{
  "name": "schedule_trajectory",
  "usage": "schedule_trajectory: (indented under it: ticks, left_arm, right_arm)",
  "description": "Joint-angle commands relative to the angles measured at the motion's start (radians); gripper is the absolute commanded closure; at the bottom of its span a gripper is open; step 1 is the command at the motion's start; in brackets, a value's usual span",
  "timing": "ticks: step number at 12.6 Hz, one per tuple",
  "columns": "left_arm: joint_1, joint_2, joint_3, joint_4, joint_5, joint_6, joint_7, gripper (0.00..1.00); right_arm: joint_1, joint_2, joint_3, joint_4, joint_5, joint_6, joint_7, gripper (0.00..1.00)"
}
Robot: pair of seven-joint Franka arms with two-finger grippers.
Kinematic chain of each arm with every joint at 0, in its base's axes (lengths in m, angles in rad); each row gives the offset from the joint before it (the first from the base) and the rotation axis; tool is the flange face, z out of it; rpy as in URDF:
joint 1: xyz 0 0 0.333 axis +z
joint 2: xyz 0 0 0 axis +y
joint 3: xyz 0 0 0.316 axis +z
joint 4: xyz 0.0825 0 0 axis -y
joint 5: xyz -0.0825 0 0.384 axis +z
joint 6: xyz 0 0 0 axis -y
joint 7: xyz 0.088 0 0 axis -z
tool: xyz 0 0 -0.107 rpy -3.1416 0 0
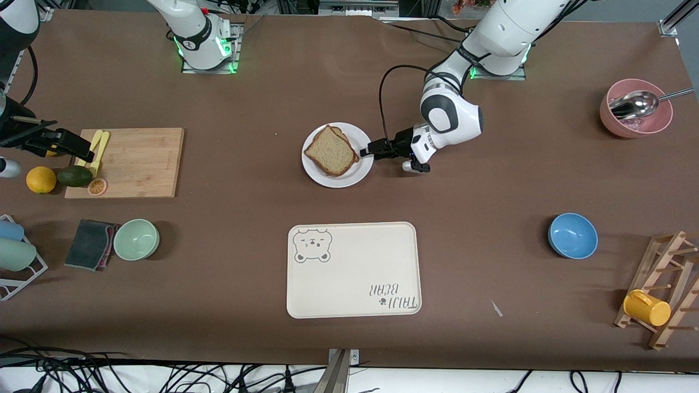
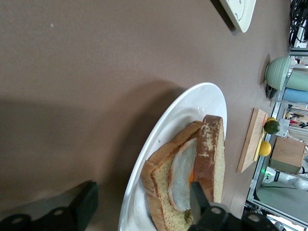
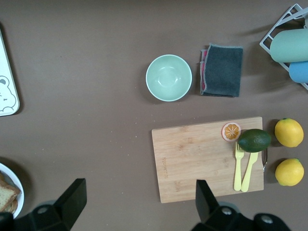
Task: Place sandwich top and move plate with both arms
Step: 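Grip the white plate rim with the left gripper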
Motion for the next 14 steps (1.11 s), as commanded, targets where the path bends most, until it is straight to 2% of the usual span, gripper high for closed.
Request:
schedule_trajectory:
  ticks: [1, 2, 6, 8, 9, 14]
  left_arm:
    - [-0.024, 0.008, -0.002, 0.012, -0.045, 0.018, 0.042, 0.35]
    - [-0.036, 0.01, -0.002, 0.011, -0.045, 0.017, 0.044, 0.44]
    - [-0.045, 0.034, -0.002, 0.019, -0.051, 0.018, 0.054, 0.64]
    - [-0.045, 0.042, -0.002, 0.019, -0.08, 0.018, 0.097, 0.85]
    - [-0.047, 0.044, -0.002, 0.019, -0.108, 0.017, 0.128, 0.91]
    - [-0.047, 0.045, -0.002, 0.025, -0.195, 0.018, 0.203, 1.0]
  right_arm:
    - [-0.002, -0.004, 0.006, 0.009, -0.012, -0.047, -0.009, 0.0]
    - [-0.002, -0.004, 0.006, 0.008, -0.012, -0.054, -0.003, 0.0]
    - [-0.004, 0.002, 0.004, 0.002, -0.012, -0.058, -0.009, 0.0]
    - [-0.005, 0.002, 0.004, 0.006, -0.005, -0.081, -0.011, 0.0]
    - [-0.004, 0.002, 0.004, 0.006, -0.011, -0.075, -0.009, 0.0]
    - [0.001, -0.002, 0.022, 0.012, -0.007, -0.052, -0.009, 0.0]
